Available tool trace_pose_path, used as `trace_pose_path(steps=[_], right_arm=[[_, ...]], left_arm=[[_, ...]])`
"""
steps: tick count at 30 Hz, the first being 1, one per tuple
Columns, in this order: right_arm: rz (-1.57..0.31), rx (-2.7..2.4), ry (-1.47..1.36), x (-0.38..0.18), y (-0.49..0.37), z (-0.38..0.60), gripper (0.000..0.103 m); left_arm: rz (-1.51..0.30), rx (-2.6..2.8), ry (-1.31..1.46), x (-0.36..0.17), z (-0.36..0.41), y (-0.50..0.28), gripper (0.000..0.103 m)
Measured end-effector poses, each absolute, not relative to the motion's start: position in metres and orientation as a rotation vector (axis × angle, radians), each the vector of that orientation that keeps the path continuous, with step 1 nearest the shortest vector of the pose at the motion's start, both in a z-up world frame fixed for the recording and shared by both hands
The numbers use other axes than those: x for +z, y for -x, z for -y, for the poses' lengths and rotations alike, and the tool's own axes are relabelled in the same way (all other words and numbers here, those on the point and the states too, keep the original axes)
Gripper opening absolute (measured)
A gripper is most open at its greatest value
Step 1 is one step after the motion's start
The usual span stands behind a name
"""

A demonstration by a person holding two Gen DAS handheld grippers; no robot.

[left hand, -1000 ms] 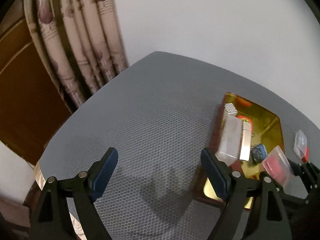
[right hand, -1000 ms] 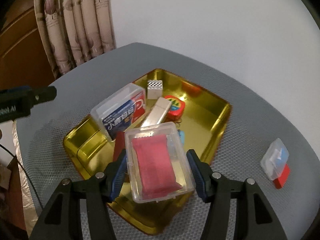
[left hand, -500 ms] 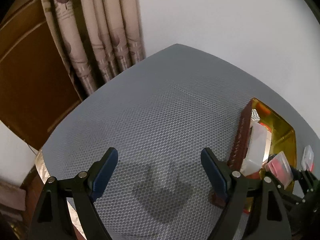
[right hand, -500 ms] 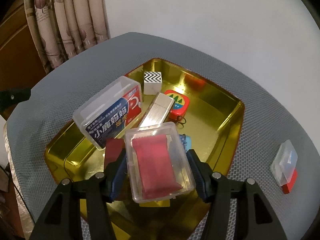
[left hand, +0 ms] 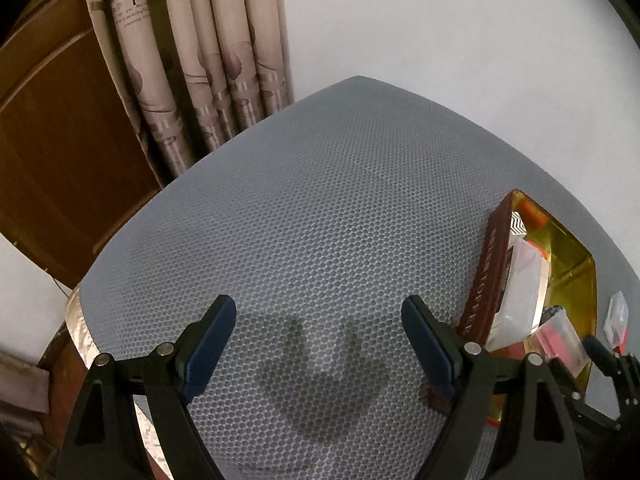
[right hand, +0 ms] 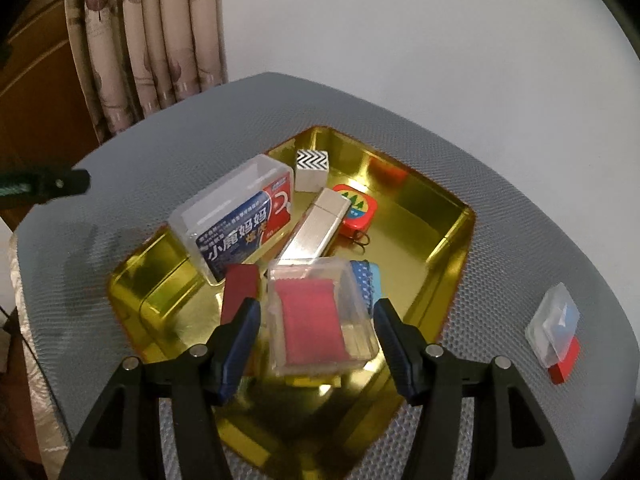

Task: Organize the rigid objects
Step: 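Lower the pink box into the gold tin and open the right gripper, then grasp the red block with the right gripper and lift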

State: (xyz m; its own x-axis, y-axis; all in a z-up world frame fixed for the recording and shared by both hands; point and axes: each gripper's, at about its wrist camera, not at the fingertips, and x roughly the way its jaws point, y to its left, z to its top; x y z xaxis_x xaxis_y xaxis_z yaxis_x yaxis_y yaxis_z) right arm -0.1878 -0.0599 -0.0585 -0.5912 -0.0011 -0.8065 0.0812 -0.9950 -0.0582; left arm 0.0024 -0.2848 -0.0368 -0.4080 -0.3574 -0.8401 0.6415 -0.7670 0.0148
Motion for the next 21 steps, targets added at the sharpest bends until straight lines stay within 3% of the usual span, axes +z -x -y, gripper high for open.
trace_pose_path(steps=[10, 21], right_arm=[[0.125, -2.907, -1.330, -0.031, 0.151, -0.018, 0.061], [0.274, -3.171, -1.616, -0.061, 0.125, -0.151, 0.061]], left_arm=[[-0.421, -2.189, -1.186, -0.035, 0.283, -0.002, 0.082], [-0.461, -2.215, -1.187, -0.035, 0.281, 0.001, 0.082]])
